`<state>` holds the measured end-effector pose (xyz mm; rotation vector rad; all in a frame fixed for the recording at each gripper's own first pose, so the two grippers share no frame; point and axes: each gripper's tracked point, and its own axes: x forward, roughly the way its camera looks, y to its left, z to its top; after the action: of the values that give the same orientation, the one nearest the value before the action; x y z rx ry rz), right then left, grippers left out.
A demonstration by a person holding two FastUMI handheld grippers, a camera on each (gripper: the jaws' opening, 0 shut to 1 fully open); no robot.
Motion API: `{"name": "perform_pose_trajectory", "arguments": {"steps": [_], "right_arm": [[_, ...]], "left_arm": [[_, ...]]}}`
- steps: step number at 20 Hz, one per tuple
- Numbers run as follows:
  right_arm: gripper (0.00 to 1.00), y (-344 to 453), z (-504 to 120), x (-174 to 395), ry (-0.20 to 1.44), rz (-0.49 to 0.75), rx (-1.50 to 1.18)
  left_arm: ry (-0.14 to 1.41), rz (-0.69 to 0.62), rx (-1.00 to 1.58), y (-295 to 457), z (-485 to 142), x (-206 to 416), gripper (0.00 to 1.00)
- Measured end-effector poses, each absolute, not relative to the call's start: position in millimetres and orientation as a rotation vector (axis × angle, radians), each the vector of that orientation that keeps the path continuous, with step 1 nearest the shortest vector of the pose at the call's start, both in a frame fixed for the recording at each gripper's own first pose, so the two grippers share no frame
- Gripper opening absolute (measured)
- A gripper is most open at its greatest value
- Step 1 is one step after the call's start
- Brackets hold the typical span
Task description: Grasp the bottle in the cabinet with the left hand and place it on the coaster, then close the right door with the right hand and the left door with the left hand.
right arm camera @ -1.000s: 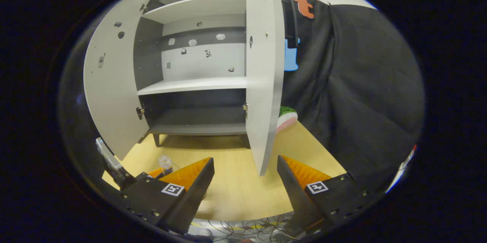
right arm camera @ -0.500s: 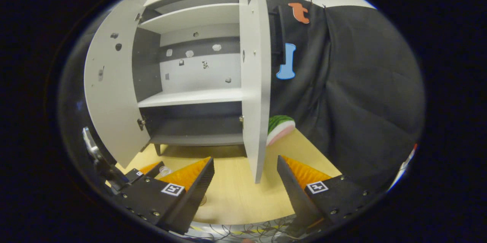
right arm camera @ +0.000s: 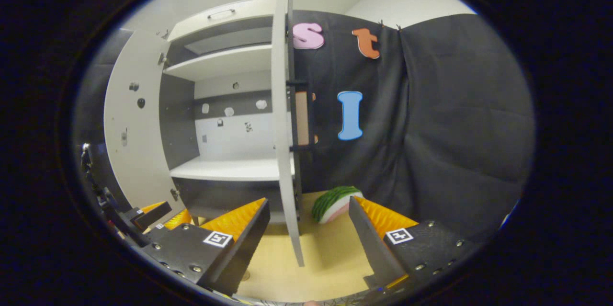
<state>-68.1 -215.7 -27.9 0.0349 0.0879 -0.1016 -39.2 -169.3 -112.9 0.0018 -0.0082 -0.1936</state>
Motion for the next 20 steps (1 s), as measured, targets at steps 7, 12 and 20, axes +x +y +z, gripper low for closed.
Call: {"name": "perform_pose_trajectory", "arguments": {"steps": [7,12,20], "right_arm": [[1.0,-240.9,-3.6,-21.3,0.05,-0.022,0.064],[1.0,-233.2,-3.4,-3.8,0.061,0.038,0.043],[0.98,-189.2,-5.5,-3.1,0.079,0.137,0.059]], "left_arm": [[-0.025,-0.15,0.07,-143.4,-85.9,-66.9,0.89],[0.029,-0.088,0.067,-122.1,-94.6,-74.1,0.88],[0.042,-0.046,0.065,-98.8,-91.4,-76.6,0.89]]}}
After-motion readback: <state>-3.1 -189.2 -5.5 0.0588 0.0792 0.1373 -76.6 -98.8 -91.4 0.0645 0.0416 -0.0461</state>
